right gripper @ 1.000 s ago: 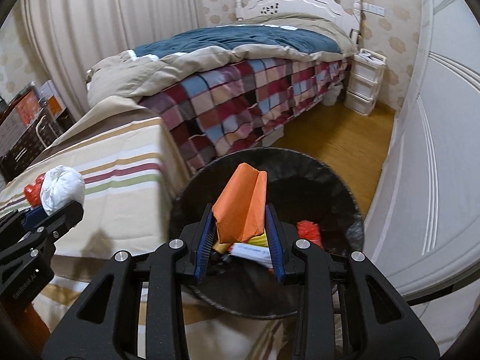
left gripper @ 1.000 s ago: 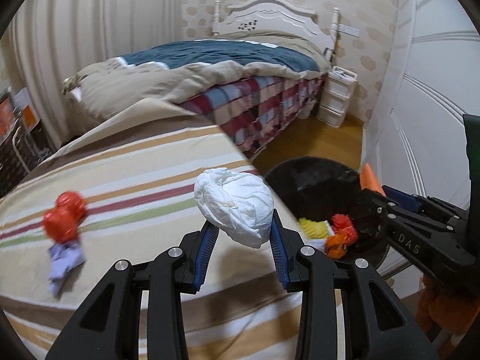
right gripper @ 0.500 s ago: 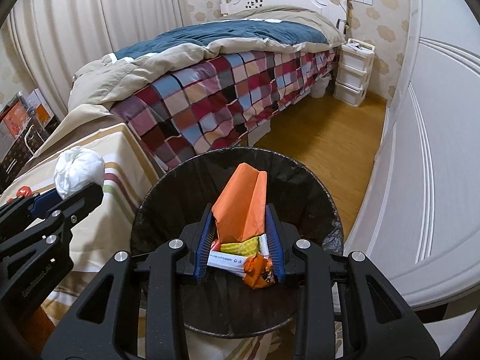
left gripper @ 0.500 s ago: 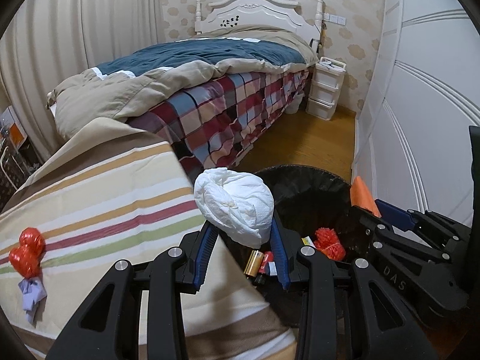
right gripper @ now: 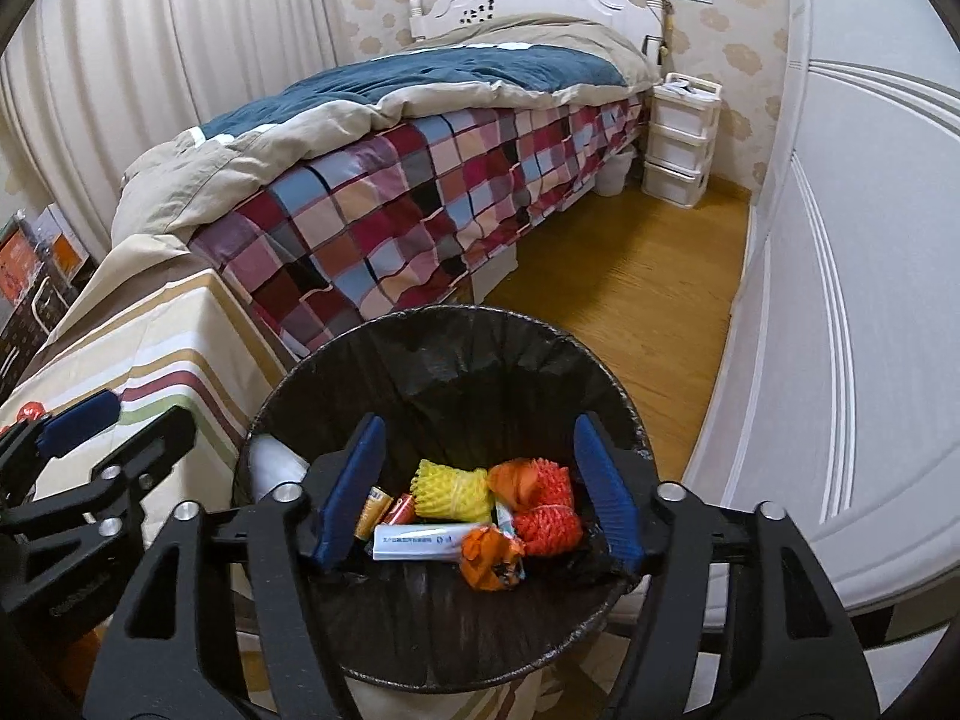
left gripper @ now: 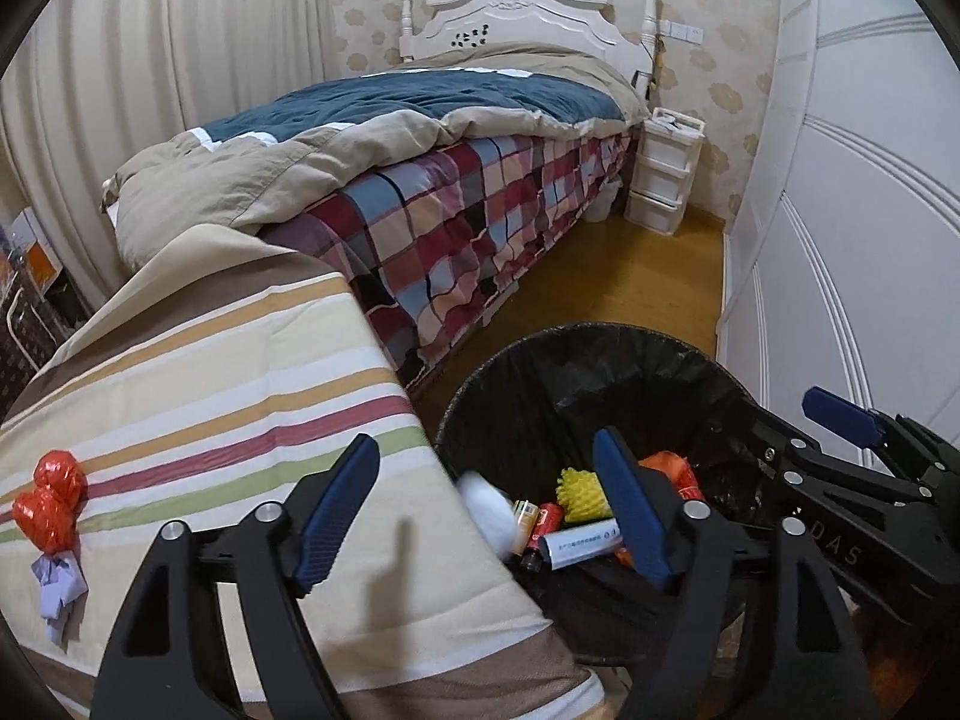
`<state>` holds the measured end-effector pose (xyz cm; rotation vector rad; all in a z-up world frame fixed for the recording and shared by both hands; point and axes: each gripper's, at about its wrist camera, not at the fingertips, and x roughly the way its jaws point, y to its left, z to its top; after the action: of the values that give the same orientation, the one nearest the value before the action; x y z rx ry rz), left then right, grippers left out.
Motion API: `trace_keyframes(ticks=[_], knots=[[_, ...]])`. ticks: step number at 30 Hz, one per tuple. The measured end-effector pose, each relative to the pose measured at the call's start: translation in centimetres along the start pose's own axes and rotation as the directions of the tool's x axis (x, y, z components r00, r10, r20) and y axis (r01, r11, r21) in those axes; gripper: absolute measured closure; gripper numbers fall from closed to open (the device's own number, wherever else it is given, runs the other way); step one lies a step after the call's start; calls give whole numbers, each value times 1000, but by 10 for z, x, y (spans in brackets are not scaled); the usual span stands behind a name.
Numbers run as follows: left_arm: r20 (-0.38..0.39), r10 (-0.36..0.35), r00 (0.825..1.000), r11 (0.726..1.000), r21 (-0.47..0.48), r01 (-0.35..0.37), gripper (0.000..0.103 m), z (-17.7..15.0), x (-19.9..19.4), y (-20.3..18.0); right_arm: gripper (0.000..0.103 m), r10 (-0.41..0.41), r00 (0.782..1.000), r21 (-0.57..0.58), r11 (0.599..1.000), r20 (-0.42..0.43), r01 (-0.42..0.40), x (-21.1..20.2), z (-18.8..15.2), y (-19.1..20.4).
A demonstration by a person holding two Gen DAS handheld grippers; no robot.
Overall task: Collect trash
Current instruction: 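Carry the orange paper and white tissue ball over the bin and release both, then return both tools to the bed and grasp the lavender cloth with the left tool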
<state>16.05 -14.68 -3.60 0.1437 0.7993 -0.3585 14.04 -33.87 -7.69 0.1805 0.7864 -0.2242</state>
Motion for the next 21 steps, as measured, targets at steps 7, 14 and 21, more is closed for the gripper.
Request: trace_keyframes(ticks=[7, 14, 21], knots=[[13, 43, 999, 999, -23, -43, 23, -11, -13, 20, 23, -2, 1000, 10, 1000, 11, 2, -9, -5, 7], [9, 100, 995, 992, -76, -99, 22, -25, -30, 53, 20, 39, 999, -7, 999, -3, -39, -16, -14, 32], [-10, 172, 985, 978, -118, -172, 22, -46, -47, 88, 20, 98, 995, -44, 994, -24, -99, -21, -23, 71]])
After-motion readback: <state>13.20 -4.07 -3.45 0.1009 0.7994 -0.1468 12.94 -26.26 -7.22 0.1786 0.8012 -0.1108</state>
